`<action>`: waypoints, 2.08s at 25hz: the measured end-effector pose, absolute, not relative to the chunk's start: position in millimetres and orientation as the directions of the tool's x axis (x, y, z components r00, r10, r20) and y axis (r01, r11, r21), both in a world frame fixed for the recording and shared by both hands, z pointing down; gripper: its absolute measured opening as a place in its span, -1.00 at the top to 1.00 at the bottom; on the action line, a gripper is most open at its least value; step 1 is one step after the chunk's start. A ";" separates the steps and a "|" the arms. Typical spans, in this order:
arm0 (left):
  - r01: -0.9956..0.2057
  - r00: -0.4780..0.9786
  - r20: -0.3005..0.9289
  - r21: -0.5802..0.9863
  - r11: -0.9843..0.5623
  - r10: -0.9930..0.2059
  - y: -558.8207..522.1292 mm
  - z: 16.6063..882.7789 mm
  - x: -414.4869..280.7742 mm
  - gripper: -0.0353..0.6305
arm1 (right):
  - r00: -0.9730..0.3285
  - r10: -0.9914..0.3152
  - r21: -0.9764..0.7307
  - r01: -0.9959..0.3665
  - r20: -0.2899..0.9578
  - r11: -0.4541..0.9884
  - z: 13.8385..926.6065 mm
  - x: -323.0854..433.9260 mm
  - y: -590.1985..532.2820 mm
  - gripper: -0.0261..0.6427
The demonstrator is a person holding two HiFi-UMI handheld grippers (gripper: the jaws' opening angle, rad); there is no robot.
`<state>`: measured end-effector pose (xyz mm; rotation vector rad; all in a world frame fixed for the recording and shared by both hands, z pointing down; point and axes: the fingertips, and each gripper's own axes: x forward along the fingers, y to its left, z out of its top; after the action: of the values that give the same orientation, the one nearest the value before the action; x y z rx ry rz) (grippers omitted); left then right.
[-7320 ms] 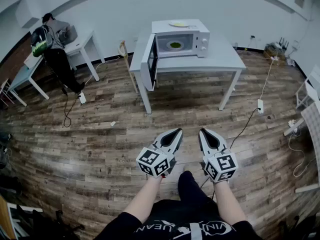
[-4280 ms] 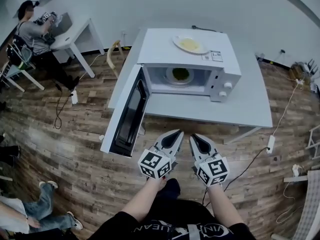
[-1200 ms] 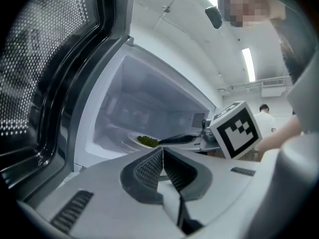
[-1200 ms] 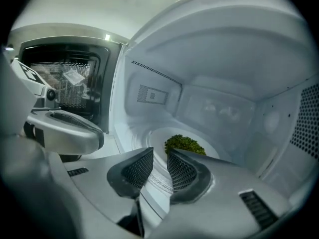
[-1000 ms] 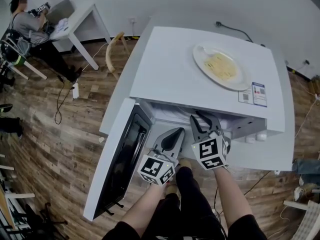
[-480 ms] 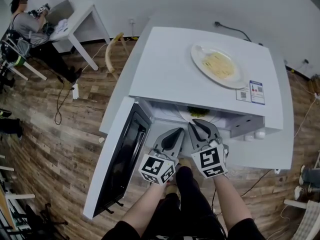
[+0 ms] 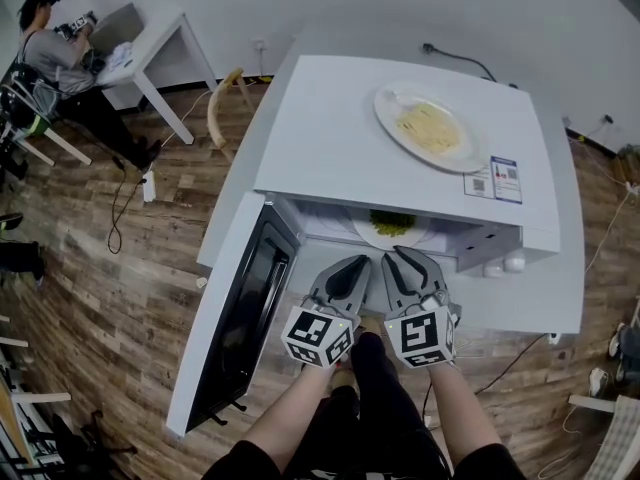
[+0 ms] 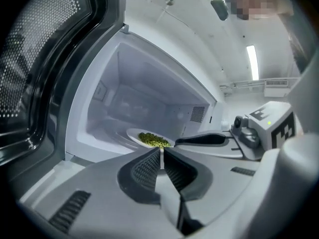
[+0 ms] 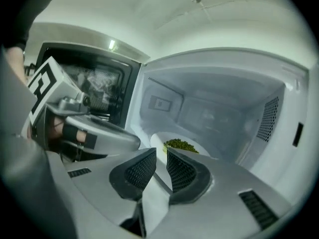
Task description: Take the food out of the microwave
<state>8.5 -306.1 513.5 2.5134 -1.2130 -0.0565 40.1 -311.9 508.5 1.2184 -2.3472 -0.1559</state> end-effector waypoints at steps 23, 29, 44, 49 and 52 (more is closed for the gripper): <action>-0.635 0.709 0.098 0.520 -0.572 -0.698 -300.3 517.5 30.4 0.63 | -0.419 -0.832 0.594 -0.583 0.365 0.554 518.0 50.7 -297.3 0.75; -0.583 0.706 0.071 0.623 -0.521 -0.705 -303.7 516.4 29.1 0.58 | -0.451 -0.825 0.517 -0.643 0.341 0.565 511.7 54.9 -288.5 0.75; -0.298 0.737 -0.003 0.896 -0.329 -0.676 -309.7 528.0 54.4 0.52 | -0.360 -0.843 0.374 -0.776 0.400 0.509 531.3 91.7 -276.5 0.75; -0.248 0.720 -0.001 0.933 -0.259 -0.694 -315.2 532.2 57.9 0.72 | -0.359 -0.839 0.362 -0.780 0.409 0.510 533.4 94.5 -274.8 0.75; -0.239 0.719 -0.003 0.938 -0.252 -0.695 -314.5 530.9 58.1 0.77 | -0.372 -0.838 0.281 -0.820 0.398 0.498 530.1 95.7 -274.8 0.75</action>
<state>58.1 -314.5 530.9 1.8180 -0.7322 -0.5137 95.7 -274.8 530.1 1.3625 -2.2531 -0.0486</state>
